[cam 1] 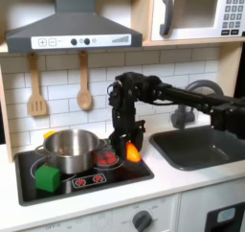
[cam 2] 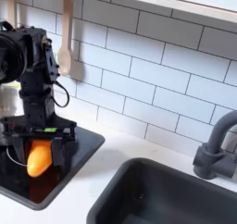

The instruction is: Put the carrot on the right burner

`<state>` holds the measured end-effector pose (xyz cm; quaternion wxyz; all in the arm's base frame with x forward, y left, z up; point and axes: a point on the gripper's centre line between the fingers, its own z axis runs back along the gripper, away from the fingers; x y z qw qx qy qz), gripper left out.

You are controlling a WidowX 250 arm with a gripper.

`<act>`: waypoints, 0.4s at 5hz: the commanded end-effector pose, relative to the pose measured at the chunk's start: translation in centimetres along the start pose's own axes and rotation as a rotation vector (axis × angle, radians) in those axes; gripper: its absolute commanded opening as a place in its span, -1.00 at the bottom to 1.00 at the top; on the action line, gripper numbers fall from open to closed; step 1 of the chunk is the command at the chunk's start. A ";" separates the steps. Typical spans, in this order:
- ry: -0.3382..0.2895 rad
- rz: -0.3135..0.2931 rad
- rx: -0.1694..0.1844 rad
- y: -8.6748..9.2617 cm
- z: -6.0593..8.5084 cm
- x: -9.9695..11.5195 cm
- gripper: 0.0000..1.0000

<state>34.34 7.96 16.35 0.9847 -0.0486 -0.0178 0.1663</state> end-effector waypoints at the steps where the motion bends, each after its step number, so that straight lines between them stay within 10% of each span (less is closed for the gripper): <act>1: 0.009 -0.002 -0.001 -0.1 -0.5 1.1 -1.00; 2: 0.013 0.006 -0.001 0.0 -0.8 1.3 -1.00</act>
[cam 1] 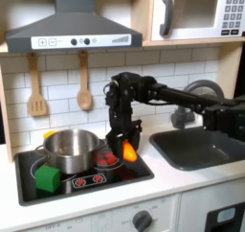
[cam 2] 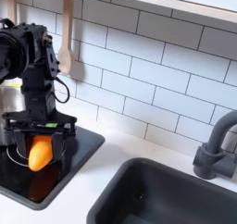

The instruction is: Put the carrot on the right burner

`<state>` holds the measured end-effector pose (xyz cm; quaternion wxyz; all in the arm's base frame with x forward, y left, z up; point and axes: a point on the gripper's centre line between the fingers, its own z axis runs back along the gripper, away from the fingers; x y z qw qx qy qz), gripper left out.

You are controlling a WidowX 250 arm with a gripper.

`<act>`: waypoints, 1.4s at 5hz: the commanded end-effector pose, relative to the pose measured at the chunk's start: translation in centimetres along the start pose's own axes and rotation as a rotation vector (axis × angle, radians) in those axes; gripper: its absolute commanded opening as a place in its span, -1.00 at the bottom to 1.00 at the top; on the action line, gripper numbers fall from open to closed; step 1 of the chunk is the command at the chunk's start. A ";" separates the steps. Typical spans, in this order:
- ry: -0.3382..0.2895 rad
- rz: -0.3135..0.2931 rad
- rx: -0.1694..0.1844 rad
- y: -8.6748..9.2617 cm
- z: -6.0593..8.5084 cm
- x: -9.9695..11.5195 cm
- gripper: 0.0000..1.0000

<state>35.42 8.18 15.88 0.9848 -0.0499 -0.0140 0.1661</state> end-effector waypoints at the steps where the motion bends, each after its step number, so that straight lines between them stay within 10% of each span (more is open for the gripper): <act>1: 0.017 0.003 0.003 0.0 -0.9 0.4 -1.00; 6: 0.020 0.008 0.005 0.0 -1.4 0.1 -1.00; 7: 0.023 0.006 0.005 0.0 -1.4 0.0 1.00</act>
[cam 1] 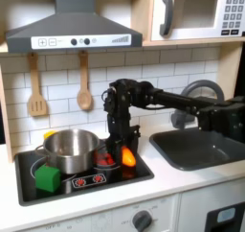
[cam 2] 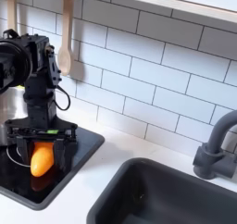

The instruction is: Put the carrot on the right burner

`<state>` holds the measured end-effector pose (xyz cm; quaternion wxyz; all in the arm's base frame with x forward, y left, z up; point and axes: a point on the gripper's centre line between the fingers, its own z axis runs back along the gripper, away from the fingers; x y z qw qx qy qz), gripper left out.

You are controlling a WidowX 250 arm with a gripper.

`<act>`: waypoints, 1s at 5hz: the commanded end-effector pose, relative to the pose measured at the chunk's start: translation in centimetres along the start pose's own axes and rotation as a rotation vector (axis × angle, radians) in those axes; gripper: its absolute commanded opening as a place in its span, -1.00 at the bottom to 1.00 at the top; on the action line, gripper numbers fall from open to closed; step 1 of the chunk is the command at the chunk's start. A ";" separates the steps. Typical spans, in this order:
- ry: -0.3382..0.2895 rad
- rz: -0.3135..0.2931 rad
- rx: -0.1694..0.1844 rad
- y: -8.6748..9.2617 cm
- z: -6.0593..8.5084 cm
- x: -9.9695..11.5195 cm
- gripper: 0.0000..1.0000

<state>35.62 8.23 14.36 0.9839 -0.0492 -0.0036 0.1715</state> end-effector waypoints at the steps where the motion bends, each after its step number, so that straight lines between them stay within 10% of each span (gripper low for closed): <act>1: 0.012 -0.015 0.002 -0.4 0.0 -0.4 1.00; 5: -0.022 -0.010 -0.013 -0.6 2.6 -1.1 1.00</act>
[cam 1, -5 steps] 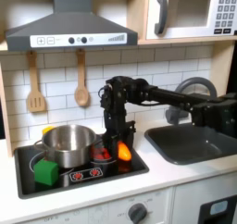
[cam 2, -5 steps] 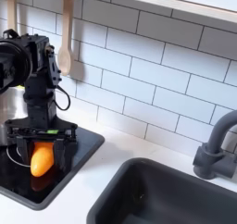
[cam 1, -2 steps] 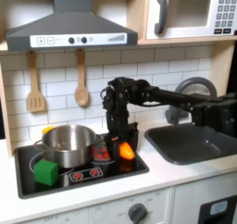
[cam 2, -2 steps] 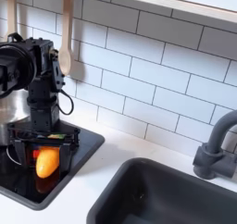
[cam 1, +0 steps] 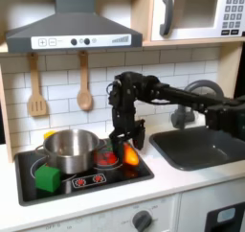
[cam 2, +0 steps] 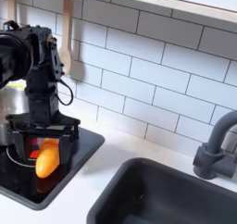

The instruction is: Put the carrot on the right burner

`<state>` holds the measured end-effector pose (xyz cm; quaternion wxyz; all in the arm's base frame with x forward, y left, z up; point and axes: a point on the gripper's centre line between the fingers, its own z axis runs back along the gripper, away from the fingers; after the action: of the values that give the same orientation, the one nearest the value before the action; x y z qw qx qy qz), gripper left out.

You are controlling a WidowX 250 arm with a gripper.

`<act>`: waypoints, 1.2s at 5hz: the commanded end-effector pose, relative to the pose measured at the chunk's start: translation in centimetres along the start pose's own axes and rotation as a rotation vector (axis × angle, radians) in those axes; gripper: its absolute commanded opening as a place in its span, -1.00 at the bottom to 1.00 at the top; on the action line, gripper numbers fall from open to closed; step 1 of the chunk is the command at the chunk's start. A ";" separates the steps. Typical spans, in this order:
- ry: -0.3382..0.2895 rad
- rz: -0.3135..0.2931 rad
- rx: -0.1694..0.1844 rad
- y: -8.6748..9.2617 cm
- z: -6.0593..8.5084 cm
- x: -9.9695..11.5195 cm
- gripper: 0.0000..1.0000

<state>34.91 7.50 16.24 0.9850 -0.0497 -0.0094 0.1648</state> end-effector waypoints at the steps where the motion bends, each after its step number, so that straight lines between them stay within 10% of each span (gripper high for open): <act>1: 0.003 -0.003 -0.017 -0.3 0.9 -0.5 1.00; 4: -0.033 -0.030 -0.041 0.9 5.2 -4.8 1.00; 6: 0.039 -0.040 -0.050 0.9 5.2 -7.7 1.00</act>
<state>27.29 6.37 21.33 0.9858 -0.0812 0.0025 0.1467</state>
